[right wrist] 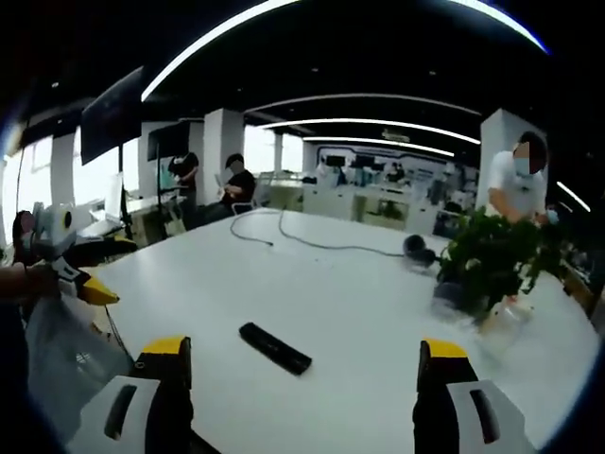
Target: Press the specified remote control buttons in sequence, fully releasing each button before pressing the next.
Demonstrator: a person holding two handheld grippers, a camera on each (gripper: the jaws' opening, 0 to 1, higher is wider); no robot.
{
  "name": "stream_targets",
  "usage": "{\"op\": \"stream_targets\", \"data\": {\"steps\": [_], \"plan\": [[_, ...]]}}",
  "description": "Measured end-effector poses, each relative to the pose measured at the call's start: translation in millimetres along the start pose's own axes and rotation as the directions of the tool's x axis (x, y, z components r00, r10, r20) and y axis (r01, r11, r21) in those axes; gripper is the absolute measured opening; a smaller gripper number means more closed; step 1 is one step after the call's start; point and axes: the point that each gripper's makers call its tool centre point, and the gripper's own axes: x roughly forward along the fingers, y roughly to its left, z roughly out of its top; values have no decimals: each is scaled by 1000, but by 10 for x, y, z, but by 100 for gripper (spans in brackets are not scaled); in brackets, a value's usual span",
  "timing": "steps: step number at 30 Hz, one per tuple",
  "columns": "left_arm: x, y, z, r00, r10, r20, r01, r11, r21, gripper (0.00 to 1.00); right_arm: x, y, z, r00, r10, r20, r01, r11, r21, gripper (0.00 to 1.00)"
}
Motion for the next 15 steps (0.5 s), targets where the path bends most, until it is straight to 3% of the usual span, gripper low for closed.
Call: {"op": "stream_targets", "data": {"steps": [9, 15], "plan": [[-6, 8, -9, 1000, 11, -7, -11, 1000, 13, 100, -61, 47, -113, 1000, -6, 5, 6, 1000, -3, 99], [5, -56, -21, 1000, -15, -17, 16, 999, 35, 100, -87, 22, -63, 1000, -24, 18, 24, 999, -46, 98]]}}
